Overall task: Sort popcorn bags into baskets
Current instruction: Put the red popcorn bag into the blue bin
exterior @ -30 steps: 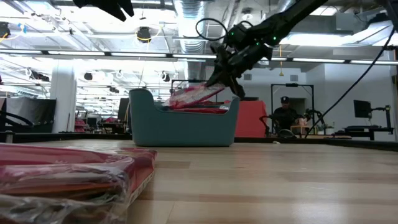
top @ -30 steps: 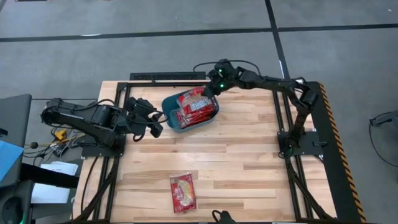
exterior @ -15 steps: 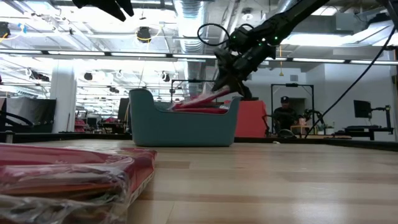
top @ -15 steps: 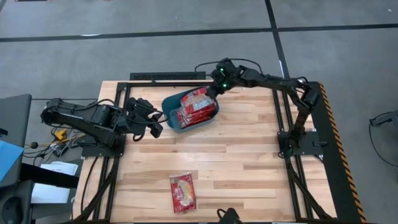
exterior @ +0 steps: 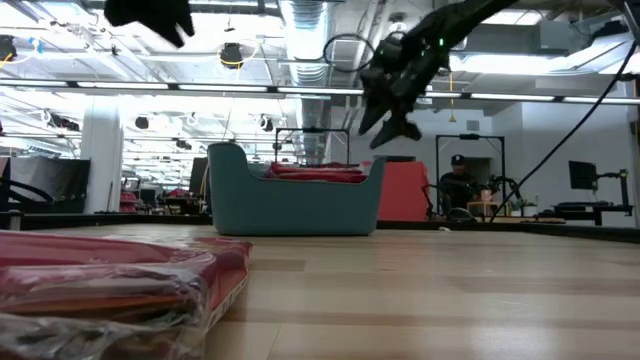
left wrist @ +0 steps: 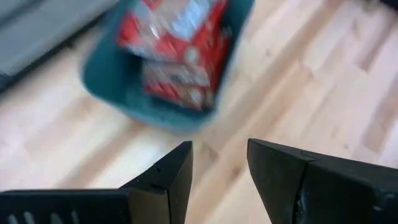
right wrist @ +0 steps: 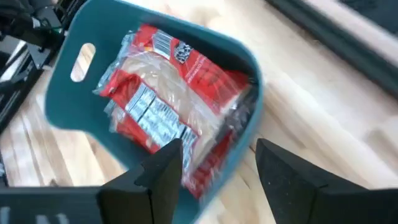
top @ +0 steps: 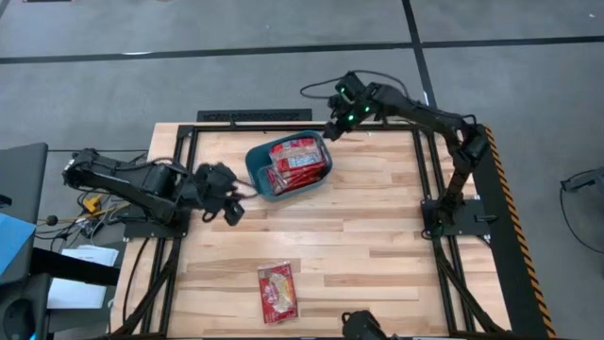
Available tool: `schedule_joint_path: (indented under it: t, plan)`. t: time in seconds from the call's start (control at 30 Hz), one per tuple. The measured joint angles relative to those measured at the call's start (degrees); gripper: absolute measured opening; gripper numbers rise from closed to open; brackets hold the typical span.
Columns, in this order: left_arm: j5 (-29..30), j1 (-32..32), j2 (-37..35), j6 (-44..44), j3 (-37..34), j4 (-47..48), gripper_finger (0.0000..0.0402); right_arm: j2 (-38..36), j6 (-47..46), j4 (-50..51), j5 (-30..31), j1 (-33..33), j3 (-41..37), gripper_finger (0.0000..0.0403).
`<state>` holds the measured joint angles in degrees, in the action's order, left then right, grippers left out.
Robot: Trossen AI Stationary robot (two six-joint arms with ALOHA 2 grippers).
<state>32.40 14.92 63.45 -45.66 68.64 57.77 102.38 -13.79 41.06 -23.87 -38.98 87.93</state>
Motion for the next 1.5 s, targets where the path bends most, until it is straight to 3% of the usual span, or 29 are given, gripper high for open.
schedule_joint_path:
  t: [0.17,0.3,0.47,0.57,0.73,0.87,1.03,1.13,1.33,1.5]
  plan:
    - [-3.4,5.9,0.4,-8.0,-9.4,-6.7,0.0142,-1.5,5.1,11.0,0.3,-0.2,7.6,0.022]
    - [-3.8,9.6,0.4,-14.2,-20.7,-20.4,0.0144,-4.4,6.4,12.4,1.6,1.0,9.4,0.0212]
    - [-5.1,11.5,1.8,-12.0,-32.5,-42.0,0.0178,-7.3,6.2,12.7,1.9,1.3,9.4,0.0206]
    - [-6.6,11.3,4.5,-9.3,-35.9,-50.1,0.0212,-8.4,5.3,12.9,1.9,1.8,9.4,0.0205]
    - [-11.6,11.5,11.4,-3.8,-36.3,-57.9,0.0267,-9.1,4.9,13.4,1.9,2.9,9.4,0.0207]
    - [-15.2,11.7,18.5,-0.5,-35.8,-65.5,0.0288,-9.1,5.1,14.3,1.9,3.8,9.3,0.0205]
    - [-15.4,11.7,26.2,-0.4,-32.5,-65.1,0.029,-9.1,5.3,14.3,1.9,5.4,9.3,0.0199]
    - [-18.9,12.1,30.1,1.5,-29.8,-65.1,0.0291,-9.1,5.3,14.3,1.9,6.1,9.3,0.0197]
    - [-20.3,12.8,34.5,4.7,-25.5,-64.4,0.0291,-9.0,6.2,14.4,2.1,6.5,9.3,0.0197]
    - [-22.2,12.5,35.8,5.0,-23.2,-55.7,0.0265,-9.0,6.3,15.0,2.2,6.5,9.3,0.0198]
